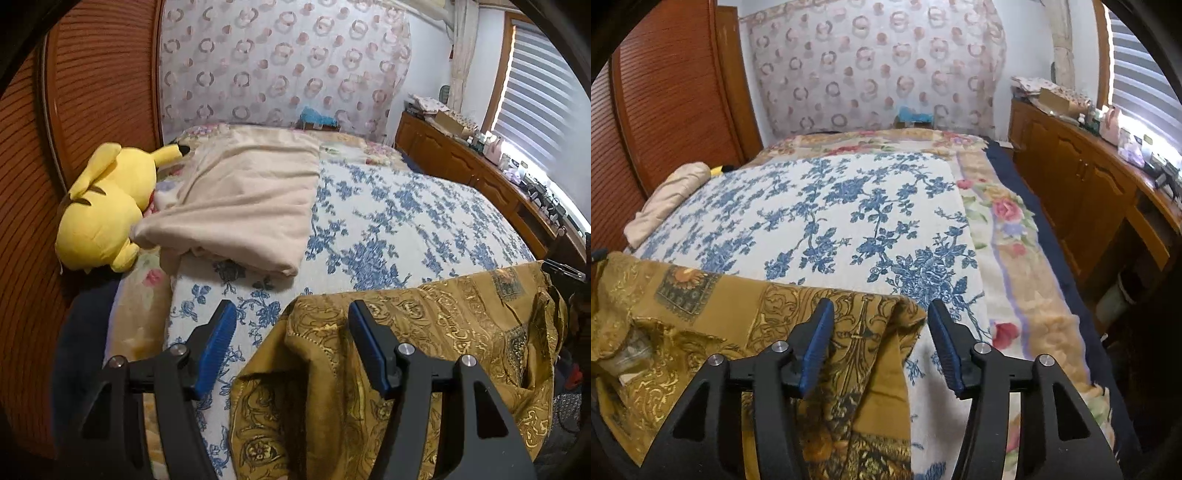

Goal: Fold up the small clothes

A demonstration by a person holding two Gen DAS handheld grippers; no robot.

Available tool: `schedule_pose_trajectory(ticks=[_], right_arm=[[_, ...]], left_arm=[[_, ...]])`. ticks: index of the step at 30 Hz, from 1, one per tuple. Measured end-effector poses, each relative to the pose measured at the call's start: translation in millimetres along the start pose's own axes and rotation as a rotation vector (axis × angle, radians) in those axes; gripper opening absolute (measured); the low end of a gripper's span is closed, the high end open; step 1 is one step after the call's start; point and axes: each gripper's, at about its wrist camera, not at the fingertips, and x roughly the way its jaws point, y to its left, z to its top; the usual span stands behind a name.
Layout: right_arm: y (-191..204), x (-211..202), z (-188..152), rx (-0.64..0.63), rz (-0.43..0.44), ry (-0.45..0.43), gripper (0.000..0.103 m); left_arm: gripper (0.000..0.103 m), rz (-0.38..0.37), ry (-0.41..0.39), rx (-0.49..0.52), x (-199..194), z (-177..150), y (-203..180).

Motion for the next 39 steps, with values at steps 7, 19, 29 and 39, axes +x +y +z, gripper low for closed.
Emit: schedule_pose_trajectory(ticks=[7, 19, 29, 39], right_arm=[[-9, 16, -3, 0.018, -0.002, 0.048, 0.064], [-1, 23, -3, -0.030, 0.034, 0.079, 0.064], [12, 22, -5, -0.072, 0.140, 0.098, 0.011], [24, -46, -2, -0.058, 0.183, -0.081, 0.004]], left_arm=[[0.063, -0.008, 0.066, -0.019, 20, -12, 5], [0.063, 0.010, 0.086, 0.004, 29, -18, 1], [0.025, -0.051, 0.081, 0.025, 27, -17, -6], [0.006, -0.114, -0.125, 0.059, -54, -3, -38]])
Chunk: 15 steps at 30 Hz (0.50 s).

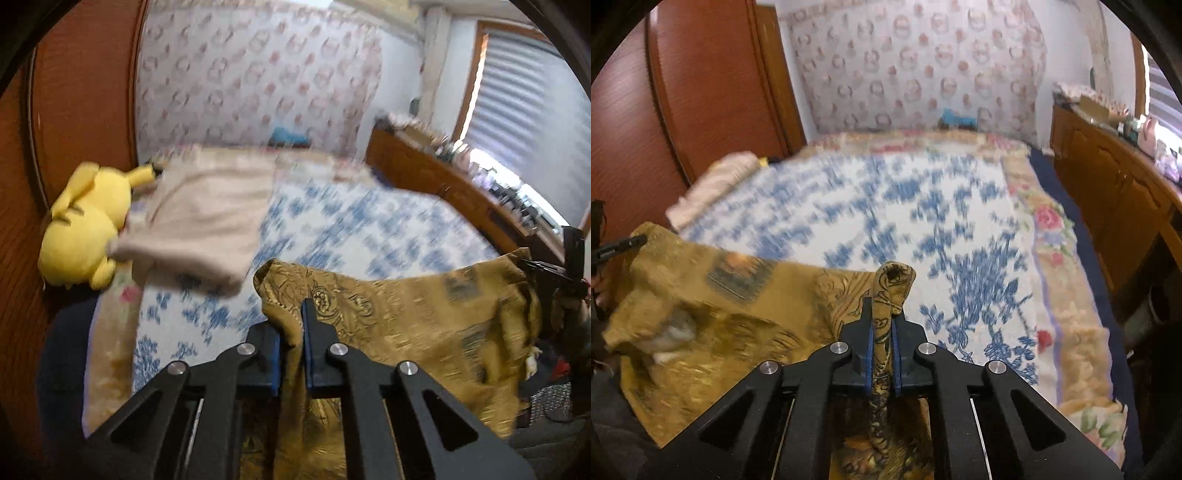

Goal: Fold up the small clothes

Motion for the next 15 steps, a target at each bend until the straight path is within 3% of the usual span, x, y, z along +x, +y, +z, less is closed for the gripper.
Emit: schedule_pose_trajectory(ticks=[11, 15], right_arm=[[32, -138, 53, -0.070, 0.034, -0.281, 0.004], [37, -175, 94, -0.132, 0.004, -0.347, 0.004]], left_arm=[[0.006, -0.085, -0.260, 0.067, -112, 52, -31], [0.006, -0.054, -0.318, 0.096, -133, 99, -22]])
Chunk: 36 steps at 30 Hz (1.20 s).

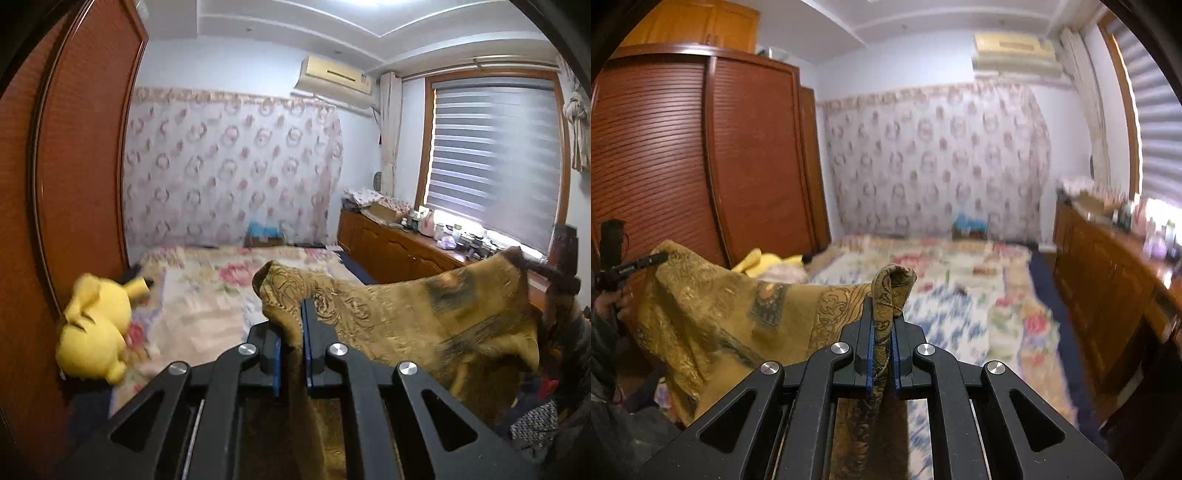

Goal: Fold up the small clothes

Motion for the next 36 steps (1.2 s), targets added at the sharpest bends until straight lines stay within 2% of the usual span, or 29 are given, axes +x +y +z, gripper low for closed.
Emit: schedule_pose_trajectory(ticks=[2, 5, 6, 7, 8, 10, 11, 12, 13, 14, 16, 19, 22, 26, 30, 36], right_arm=[[-5, 4, 38, -0.029, -0.013, -0.021, 0.004], [-17, 40, 86, -0.086, -0.065, -0.006, 0.004], [-21, 58, 95, -0.102, -0.089, 0.014, 0.004], [-30, 92, 105, -0.110, -0.113, 0.066, 0.004], [-39, 119, 106, -0.105, -0.124, 0.114, 0.005], [-61, 190, 96, -0.080, -0.208, 0.229, 0.010], [-71, 216, 86, -0.065, -0.251, 0.271, 0.022], [-81, 245, 72, -0.048, -0.290, 0.328, 0.028], [-93, 276, 51, -0.022, -0.322, 0.395, 0.031], [-98, 289, 37, 0.003, -0.331, 0.421, 0.030], [-102, 308, 3, 0.057, -0.303, 0.456, 0.031], [-94, 316, -34, 0.020, -0.262, 0.503, 0.031], [-87, 303, -62, -0.004, -0.219, 0.528, 0.034], [-80, 275, -91, 0.037, -0.179, 0.529, 0.046], [-76, 236, -117, 0.095, -0.140, 0.512, 0.047], [-79, 221, -147, 0.166, -0.130, 0.527, 0.047]], left_arm=[[0.006, 0.030, -0.006, 0.019, 13, 28, 8], [0.006, 0.102, -0.004, 0.063, 55, 68, 18], [0.006, 0.111, 0.009, 0.071, 72, 75, 20], [0.008, 0.119, 0.044, 0.086, 99, 81, 24], [0.013, 0.129, 0.086, 0.097, 129, 82, 30], [0.019, 0.108, 0.161, 0.101, 188, 70, 44], [0.025, 0.098, 0.195, 0.098, 208, 62, 48], [0.028, 0.092, 0.254, 0.086, 236, 45, 58], [0.031, 0.092, 0.291, 0.070, 250, 33, 58], [0.035, 0.086, 0.316, 0.054, 259, 20, 60], [0.045, 0.057, 0.366, 0.032, 268, -11, 60], [0.050, 0.048, 0.423, 0.067, 262, -49, 49], [0.059, 0.040, 0.457, 0.096, 248, -73, 34], [0.060, 0.013, 0.464, 0.086, 227, -90, 20], [0.060, -0.011, 0.473, 0.085, 207, -108, 10], [0.060, 0.022, 0.525, 0.104, 205, -138, 7]])
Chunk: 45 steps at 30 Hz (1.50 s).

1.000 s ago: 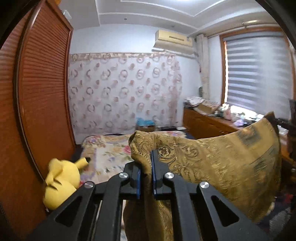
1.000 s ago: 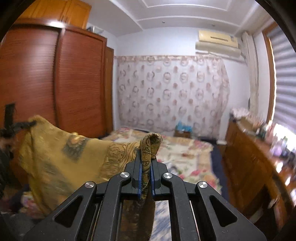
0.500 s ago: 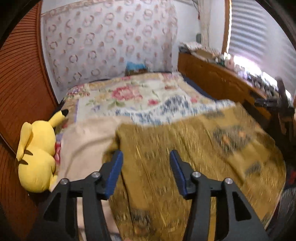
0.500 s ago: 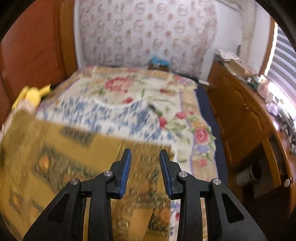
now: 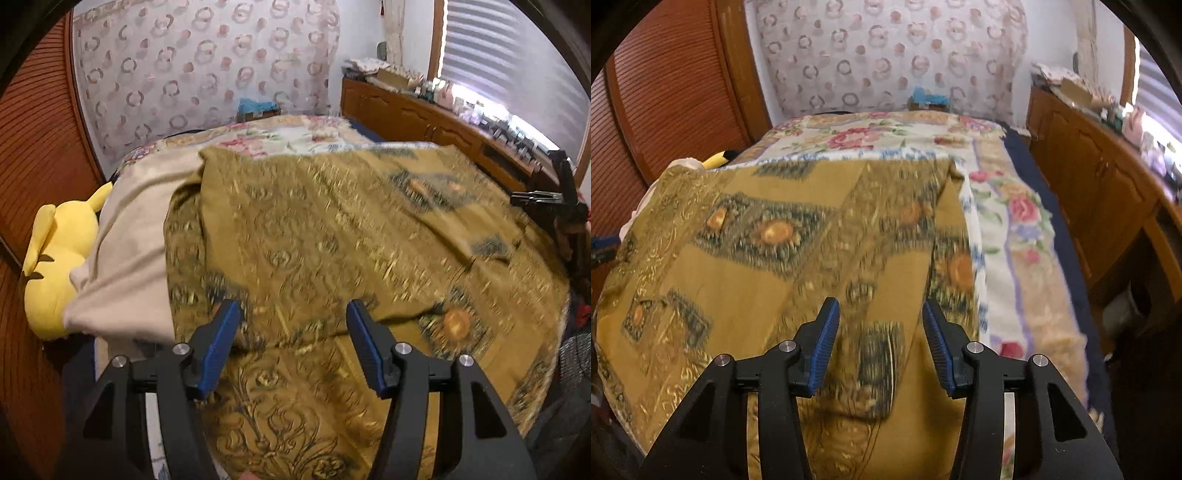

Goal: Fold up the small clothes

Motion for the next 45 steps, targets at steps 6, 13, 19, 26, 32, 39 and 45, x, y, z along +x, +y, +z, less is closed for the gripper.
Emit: schedule_pose_trajectory(ticks=[6, 13, 19, 26, 32, 39, 45], right_arm=[[2, 9, -16, 0.006, -0.010, 0.002, 0.047], [10, 10, -20, -0.032, -0.049, -0.002, 0.049], [10, 10, -23, -0.034, -0.052, -0.004, 0.049], [10, 12, -22, -0.039, -0.059, -0.005, 0.050], [10, 12, -22, -0.040, -0.059, -0.005, 0.050], [10, 12, -22, -0.040, -0.060, -0.006, 0.050], [10, 12, -22, -0.040, -0.059, -0.006, 0.050]], left_arm=[[0.060, 0.034, 0.068, -0.016, 17, -16, 3], [0.062, 0.034, 0.053, -0.031, 25, -32, 3], [0.064, 0.040, 0.033, -0.034, 22, -37, 4], [0.065, 0.040, 0.033, -0.036, 22, -37, 5], [0.065, 0.045, 0.060, -0.050, 23, -33, 5], [0.065, 0.052, -0.015, -0.067, 4, -18, 11], [0.052, 0.111, -0.030, -0.097, 5, -10, 26]])
